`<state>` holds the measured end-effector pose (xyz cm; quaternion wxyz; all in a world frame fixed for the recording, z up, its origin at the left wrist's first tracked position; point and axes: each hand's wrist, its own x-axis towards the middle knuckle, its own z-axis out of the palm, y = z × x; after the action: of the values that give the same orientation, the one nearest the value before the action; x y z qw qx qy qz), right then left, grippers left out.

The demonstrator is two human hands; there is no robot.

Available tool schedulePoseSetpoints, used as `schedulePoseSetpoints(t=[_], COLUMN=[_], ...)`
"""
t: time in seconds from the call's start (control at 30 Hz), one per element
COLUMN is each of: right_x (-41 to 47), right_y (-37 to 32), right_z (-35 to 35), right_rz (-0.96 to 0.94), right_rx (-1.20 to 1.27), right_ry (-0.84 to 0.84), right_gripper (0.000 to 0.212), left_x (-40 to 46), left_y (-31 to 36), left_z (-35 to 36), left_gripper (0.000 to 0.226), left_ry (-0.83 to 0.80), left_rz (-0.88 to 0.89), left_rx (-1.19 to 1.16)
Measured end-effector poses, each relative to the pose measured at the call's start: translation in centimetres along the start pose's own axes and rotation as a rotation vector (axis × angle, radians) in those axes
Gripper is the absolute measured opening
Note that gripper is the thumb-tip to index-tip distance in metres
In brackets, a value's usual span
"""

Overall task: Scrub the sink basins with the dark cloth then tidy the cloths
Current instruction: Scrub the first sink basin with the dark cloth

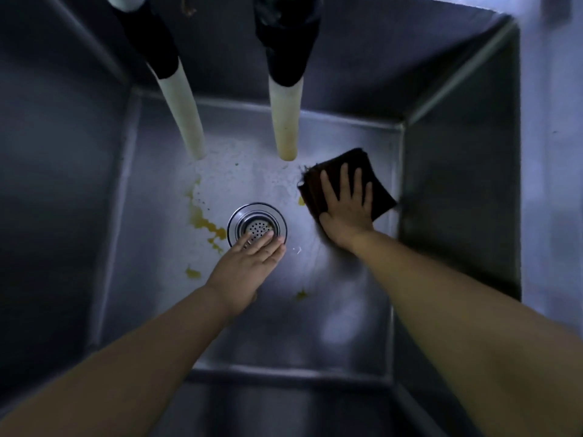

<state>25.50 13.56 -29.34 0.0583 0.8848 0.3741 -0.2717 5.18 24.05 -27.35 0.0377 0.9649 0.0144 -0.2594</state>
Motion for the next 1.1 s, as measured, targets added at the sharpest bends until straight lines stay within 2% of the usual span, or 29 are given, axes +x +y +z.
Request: schedulePoseSetpoints(t=[0.07,0.17,0.23,0.33,0.43,0.53,0.67,0.73,0.9,1.0,1.1], right_x=[-2.8,-6.9,-9.9,-14.0,-15.1,-12.6,-6.9,-4.1,1.9,4.8,7.8], right_y=[-0.5,-0.8,-1.0,-1.8,-2.9,-3.3,-3.8,-3.8,-3.7,-4.0,-3.7], right_z=[1.5,4.8,7.7,10.8,11.1,9.7,6.8,4.8,1.3,-0.5,-2.2], right_rz=[-0.086,-0.200,-0.267,-0.311,-0.323,-0.293,-0.265,-0.258,-0.216,-0.203,-0.222], right_rx=[-0.051,-0.100,-0.128,-0.173,-0.169,-0.164,-0.177,-0.191,-0.192,-0.198,-0.204], right_ry=[-0.038,-0.059,0.000,-0.008,-0.003,-0.010,0.075,0.035,0.105,0.156,0.163], right_gripper=[0.085,0.092,0.095,0.099,0.085,0.065,0.074,0.081,0.068,0.067,0.068], left_x=[-0.5,-1.5,-2.3,-3.4,-4.4,-4.8,-4.9,-4.8,-4.5,-4.5,-4.6], left_y=[0.1,0.5,0.7,0.2,-1.4,-3.4,-5.6,-6.5,-7.4,-8.0,-8.2], left_z=[0.3,0.1,0.4,0.7,0.5,0.3,0.3,0.5,1.3,1.8,2.4], left_gripper=[0.110,0.122,0.127,0.128,0.120,0.115,0.099,0.087,0.065,0.061,0.066], left_ry=[0.043,0.081,0.049,0.020,-0.015,-0.086,-0.152,-0.153,-0.140,-0.161,-0.169], left_rz=[-0.055,-0.241,-0.374,-0.483,-0.570,-0.646,-0.718,-0.726,-0.712,-0.696,-0.668], left_rx=[-0.029,-0.076,-0.112,-0.177,-0.193,-0.185,-0.252,-0.251,-0.366,-0.415,-0.375])
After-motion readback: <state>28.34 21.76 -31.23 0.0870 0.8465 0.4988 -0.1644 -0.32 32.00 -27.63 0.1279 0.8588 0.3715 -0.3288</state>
